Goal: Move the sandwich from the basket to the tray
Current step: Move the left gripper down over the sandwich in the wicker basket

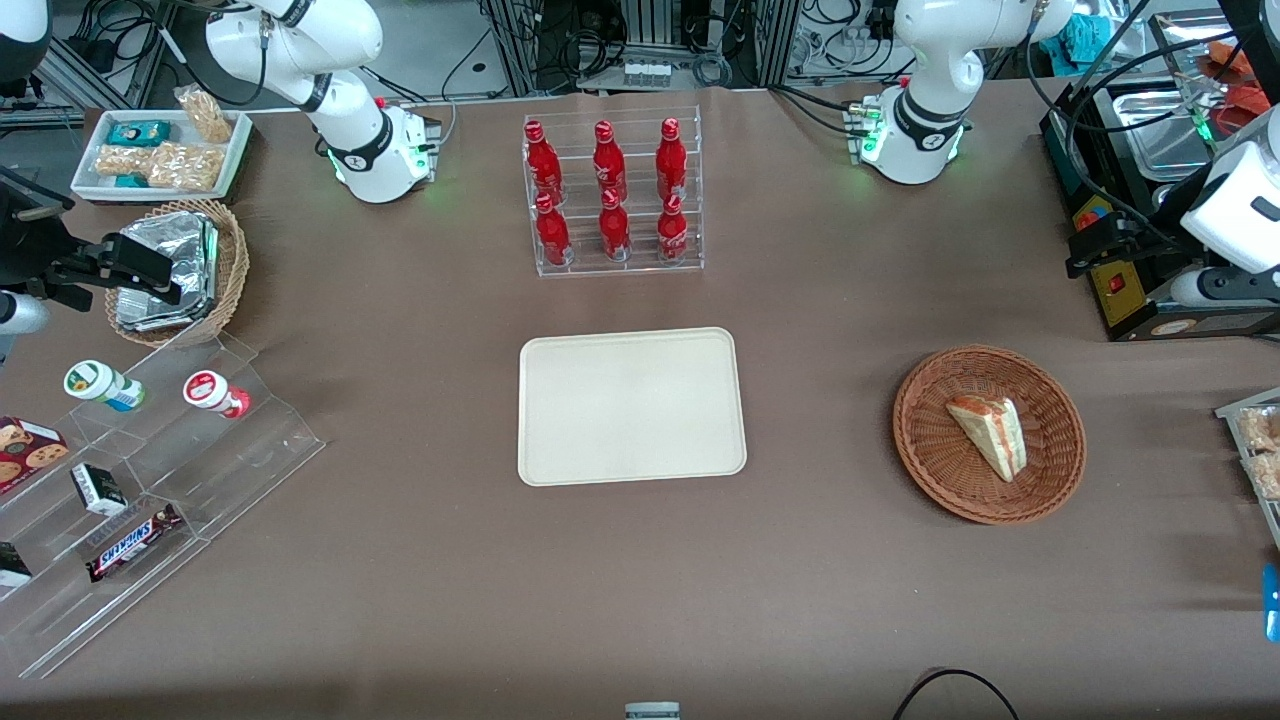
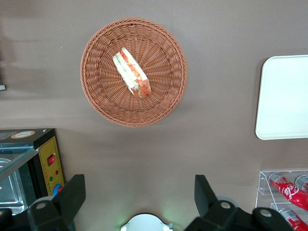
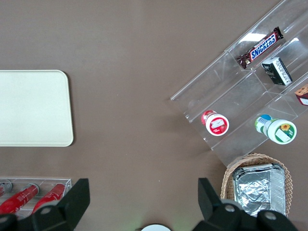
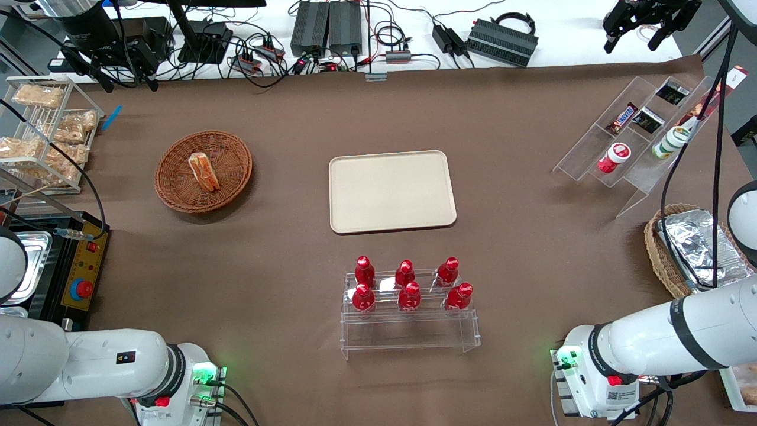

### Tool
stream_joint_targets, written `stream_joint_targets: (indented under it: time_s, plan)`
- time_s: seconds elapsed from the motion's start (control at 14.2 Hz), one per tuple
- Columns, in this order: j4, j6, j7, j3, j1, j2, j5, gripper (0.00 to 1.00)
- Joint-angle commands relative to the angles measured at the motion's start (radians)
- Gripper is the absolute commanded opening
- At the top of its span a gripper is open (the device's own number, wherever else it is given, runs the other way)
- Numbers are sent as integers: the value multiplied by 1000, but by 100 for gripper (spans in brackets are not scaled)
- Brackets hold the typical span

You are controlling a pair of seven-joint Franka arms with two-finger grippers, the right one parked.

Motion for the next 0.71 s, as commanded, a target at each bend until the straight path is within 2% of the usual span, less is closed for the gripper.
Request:
stream_joint_targets:
  time_s: [0.0, 0.21, 0.28, 0.42, 0.64]
  plan:
    - [-28, -2, 19, -2, 8, -5, 6, 100]
    - [-38, 6, 21, 1, 11, 93, 21, 100]
    - [-64, 24, 19, 1, 12, 119, 52, 100]
    - [-217, 209, 19, 1, 17, 133, 95, 100]
    - [-418, 508, 13, 3, 63, 132, 96, 100]
